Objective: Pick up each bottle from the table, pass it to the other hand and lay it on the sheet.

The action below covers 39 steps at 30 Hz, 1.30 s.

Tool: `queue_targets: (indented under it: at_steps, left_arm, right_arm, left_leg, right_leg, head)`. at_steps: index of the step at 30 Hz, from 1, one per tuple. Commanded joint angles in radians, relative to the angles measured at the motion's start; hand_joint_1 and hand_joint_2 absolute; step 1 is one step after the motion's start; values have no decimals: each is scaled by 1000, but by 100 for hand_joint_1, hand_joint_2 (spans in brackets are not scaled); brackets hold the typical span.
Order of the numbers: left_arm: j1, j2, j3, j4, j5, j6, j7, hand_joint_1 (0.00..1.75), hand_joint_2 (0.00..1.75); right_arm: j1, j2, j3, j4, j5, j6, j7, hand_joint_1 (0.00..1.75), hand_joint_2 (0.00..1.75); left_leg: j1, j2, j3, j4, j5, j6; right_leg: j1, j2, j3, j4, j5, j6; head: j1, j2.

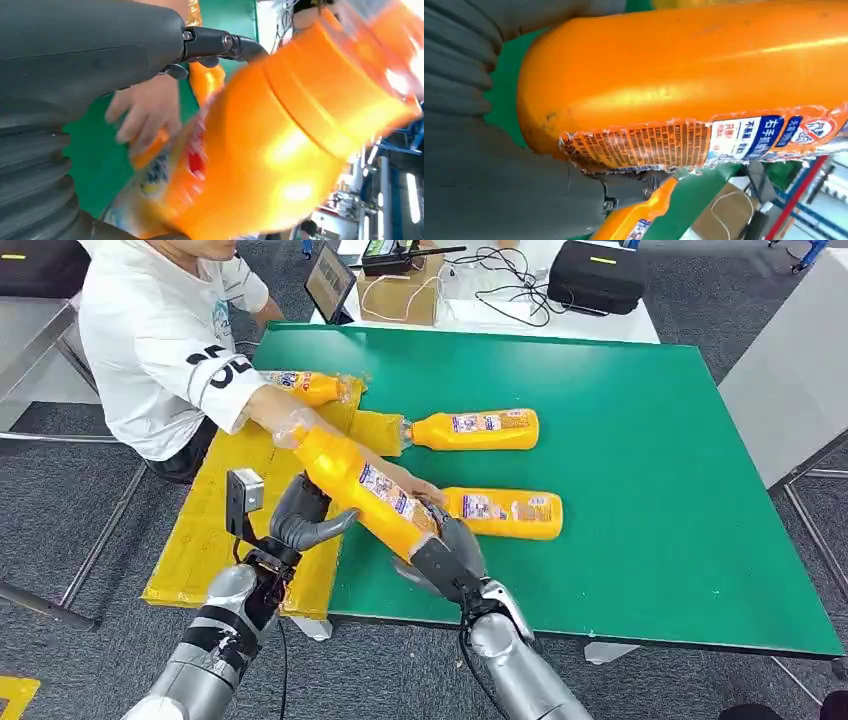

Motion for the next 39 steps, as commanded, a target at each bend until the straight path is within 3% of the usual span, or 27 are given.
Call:
queue_targets:
  at_steps: [1, 23, 28, 29, 39]
  left_arm:
    - [-54, 0, -25, 96, 1, -20, 11, 0, 175]
    - [-58, -1, -34, 112, 6, -47, 25, 0, 175]
    - [-74, 11, -47, 148, 58, -146, 43, 0, 175]
    - [-76, 8, -42, 149, 61, -142, 34, 175, 175]
    - [-41, -14, 108, 49, 164, 6, 32, 175, 175]
  right_arm:
    - [-138, 54, 155, 218, 103, -21, 41, 175, 175]
    - [-161, 52, 182, 217, 119, -28, 57, 175, 175]
    - [-201, 56, 200, 248, 142, -37, 77, 175, 175]
    - [-201, 62, 186, 247, 129, -47, 72, 0, 175]
    - [-86, 10, 35, 64, -36, -67, 19, 0, 175]
  left_leg:
    - [1, 3, 5, 1, -3, -2]
    - [0, 0, 1, 0, 0, -1]
    - [1, 1, 2, 0, -1, -1]
    - [1, 1, 3, 1, -2, -2]
    - [1, 0, 2, 0, -1, -1]
  right_leg:
    - [2, 2, 4, 1, -2, -3]
    - [1, 0, 0, 0, -1, -1]
    - [1, 0, 1, 0, -1, -1]
    - [1, 0, 2, 1, -2, -2]
    - [1, -1, 2, 0, -2, -1]
  head:
    - [0, 0]
    - [0, 0]
    - [0, 0]
    - [0, 0]
    - [0, 0]
